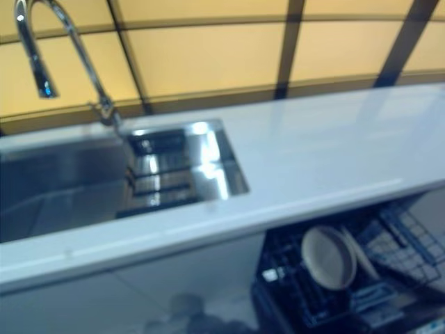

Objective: Take plates into dishwasher

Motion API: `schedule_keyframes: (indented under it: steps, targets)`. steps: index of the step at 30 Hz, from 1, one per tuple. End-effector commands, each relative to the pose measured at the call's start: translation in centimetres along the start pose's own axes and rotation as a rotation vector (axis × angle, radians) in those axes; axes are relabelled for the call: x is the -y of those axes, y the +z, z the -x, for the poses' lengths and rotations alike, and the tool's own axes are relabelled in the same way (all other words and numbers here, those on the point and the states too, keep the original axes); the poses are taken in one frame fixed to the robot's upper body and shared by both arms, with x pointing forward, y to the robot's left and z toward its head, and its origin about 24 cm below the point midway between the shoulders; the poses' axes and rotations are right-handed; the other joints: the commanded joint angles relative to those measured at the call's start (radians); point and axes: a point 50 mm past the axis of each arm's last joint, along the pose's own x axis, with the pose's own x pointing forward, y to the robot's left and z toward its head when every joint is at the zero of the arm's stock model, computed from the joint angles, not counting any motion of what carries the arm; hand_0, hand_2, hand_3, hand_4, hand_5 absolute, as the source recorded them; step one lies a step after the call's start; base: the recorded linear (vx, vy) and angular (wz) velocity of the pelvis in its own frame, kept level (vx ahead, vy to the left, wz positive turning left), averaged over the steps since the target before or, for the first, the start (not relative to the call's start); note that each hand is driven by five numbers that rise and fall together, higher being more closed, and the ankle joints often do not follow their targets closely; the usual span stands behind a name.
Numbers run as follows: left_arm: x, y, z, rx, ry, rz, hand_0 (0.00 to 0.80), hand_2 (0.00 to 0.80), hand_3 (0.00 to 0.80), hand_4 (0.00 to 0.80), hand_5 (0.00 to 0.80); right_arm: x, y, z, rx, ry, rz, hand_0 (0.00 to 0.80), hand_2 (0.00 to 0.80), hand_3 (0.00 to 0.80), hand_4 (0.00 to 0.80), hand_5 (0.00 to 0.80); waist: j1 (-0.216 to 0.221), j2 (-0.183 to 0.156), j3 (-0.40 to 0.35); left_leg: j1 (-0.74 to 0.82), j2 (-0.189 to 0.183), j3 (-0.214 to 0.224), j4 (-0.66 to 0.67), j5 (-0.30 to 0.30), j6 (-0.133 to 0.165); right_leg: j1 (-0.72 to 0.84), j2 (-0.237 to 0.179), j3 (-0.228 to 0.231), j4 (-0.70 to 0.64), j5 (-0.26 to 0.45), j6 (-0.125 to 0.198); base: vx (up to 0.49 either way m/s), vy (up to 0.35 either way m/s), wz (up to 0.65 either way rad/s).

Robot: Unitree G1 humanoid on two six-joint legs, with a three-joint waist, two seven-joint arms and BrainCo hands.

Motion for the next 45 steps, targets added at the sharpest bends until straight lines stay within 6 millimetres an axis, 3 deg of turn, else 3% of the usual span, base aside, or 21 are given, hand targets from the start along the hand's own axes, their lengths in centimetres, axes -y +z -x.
schedule_keyframes:
  steps: [1, 9, 16, 21, 27, 31, 39, 45]
  targets:
    - [-1.1, 1.2, 0.0, 0.044, 0.058, 0.013, 0.000, 0.000, 0.000, 0.000, 0.000, -3.3, 1.8, 1.4, 0.018, 0.169, -0.060, 0.000, 0.000, 0.000, 0.000, 0.000, 0.030, -0.015, 0.030, -0.009, -0.077, 0.012, 0.163, -0.178, 0.161, -0.027, -0.025, 0.004, 0.032, 0.044, -0.009, 0.036, 0.037, 0.01]
    - [-2.1, 0.4, 0.0, 0.004, 0.083, 0.025, 0.000, 0.000, 0.000, 0.000, 0.000, -3.3, 0.8, 1.4, -0.045, 0.135, -0.058, 0.000, 0.000, 0.000, 0.000, 0.000, 0.045, -0.032, 0.005, 0.011, -0.077, 0.007, 0.149, -0.179, 0.166, -0.004, -0.028, -0.002, 0.011, 0.056, 0.002, 0.025, 0.047, 0.06]
    - [-2.2, -0.1, 0.0, -0.022, 0.081, 0.044, 0.000, 0.000, 0.000, 0.000, 0.000, -1.9, -0.5, 0.8, -0.128, 0.078, -0.024, 0.000, 0.000, 0.000, 0.000, 0.000, 0.038, -0.052, -0.018, 0.023, -0.072, 0.029, 0.146, -0.187, 0.176, -0.006, -0.031, 0.023, -0.003, 0.086, 0.022, 0.009, 0.095, -0.02]
    - [-2.7, -0.4, 0.0, -0.032, 0.085, 0.032, 0.000, 0.000, 0.000, 0.000, 0.000, -1.3, -3.3, 0.7, -0.237, 0.040, 0.006, 0.000, 0.000, 0.000, 0.000, 0.000, 0.026, -0.057, -0.022, 0.010, -0.065, 0.067, 0.176, -0.202, 0.184, -0.025, -0.039, 0.042, -0.010, 0.129, 0.036, -0.004, 0.081, -0.13]
    - [-2.9, -0.6, 0.0, -0.050, 0.086, -0.064, 0.000, 0.000, 0.000, 0.000, 0.000, 0.1, -7.6, 1.2, -0.411, -0.060, 0.111, 0.000, 0.000, 0.000, 0.000, 0.000, 0.021, -0.034, -0.021, -0.007, -0.065, 0.098, 0.219, -0.223, 0.186, -0.050, -0.061, 0.044, -0.020, 0.186, 0.038, 0.018, 0.065, -0.16]
    - [-3.3, -0.2, 0.1, -0.050, 0.088, -0.093, 0.000, 0.000, 0.000, 0.000, 0.000, 0.9, -9.2, 1.4, -0.463, -0.100, 0.157, 0.000, 0.000, 0.000, 0.000, 0.000, 0.014, -0.018, -0.015, -0.015, -0.068, 0.111, 0.235, -0.233, 0.187, -0.069, -0.078, 0.034, -0.026, 0.218, 0.039, 0.016, 0.046, -0.06]
    - [-3.1, 0.5, 0.0, -0.043, 0.055, -0.128, 0.000, 0.000, 0.000, 0.000, 0.000, 2.1, -10.9, 1.4, -0.405, -0.133, 0.372, 0.000, 0.000, 0.000, 0.000, 0.000, -0.006, 0.005, 0.004, -0.044, -0.073, 0.144, 0.291, -0.269, 0.195, -0.107, -0.103, 0.027, -0.022, 0.237, 0.044, -0.013, 0.007, -0.19]
    - [-2.6, 0.6, 0.0, -0.029, 0.037, -0.126, 0.000, 0.000, 0.000, 0.000, 0.000, 1.1, -11.1, 1.9, -0.504, -0.086, 0.208, 0.000, 0.000, 0.000, 0.000, 0.000, -0.010, 0.041, 0.034, -0.065, -0.086, 0.143, 0.320, -0.279, 0.196, -0.133, -0.119, 0.029, 0.018, 0.217, 0.040, -0.047, -0.023, -0.06]
